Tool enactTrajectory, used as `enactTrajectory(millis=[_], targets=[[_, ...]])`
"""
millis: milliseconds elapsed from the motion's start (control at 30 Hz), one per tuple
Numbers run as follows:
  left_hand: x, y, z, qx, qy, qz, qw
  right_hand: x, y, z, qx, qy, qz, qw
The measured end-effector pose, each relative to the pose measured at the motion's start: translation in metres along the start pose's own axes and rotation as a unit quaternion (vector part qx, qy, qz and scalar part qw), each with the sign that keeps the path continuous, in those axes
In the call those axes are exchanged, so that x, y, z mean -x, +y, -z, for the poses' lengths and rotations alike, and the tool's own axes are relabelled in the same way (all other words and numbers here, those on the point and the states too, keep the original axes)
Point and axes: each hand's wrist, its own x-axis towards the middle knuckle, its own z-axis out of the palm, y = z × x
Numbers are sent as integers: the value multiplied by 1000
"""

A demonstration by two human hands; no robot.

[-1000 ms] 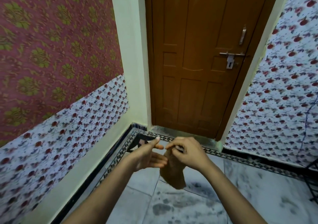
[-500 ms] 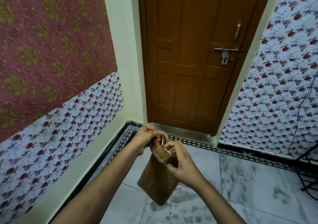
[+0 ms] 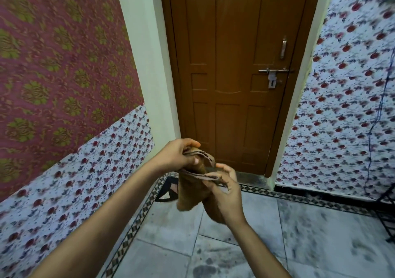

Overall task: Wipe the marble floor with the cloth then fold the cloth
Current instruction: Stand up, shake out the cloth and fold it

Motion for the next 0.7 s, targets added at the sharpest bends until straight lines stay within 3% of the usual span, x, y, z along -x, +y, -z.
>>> enactTrajectory(millis=[167, 367, 533, 700], targets=[[7, 14, 2, -72, 18, -65, 995, -11, -7, 4, -32, -46, 0, 998], [10, 20, 9, 20, 66, -44, 997, -5, -19, -3, -36, -44, 72, 996], [13, 26, 16, 107, 44, -6, 993, -11, -22, -6, 0, -38, 143, 989], [17, 25, 24, 143, 21, -13, 989, -15, -32, -7, -28, -52, 136, 989]])
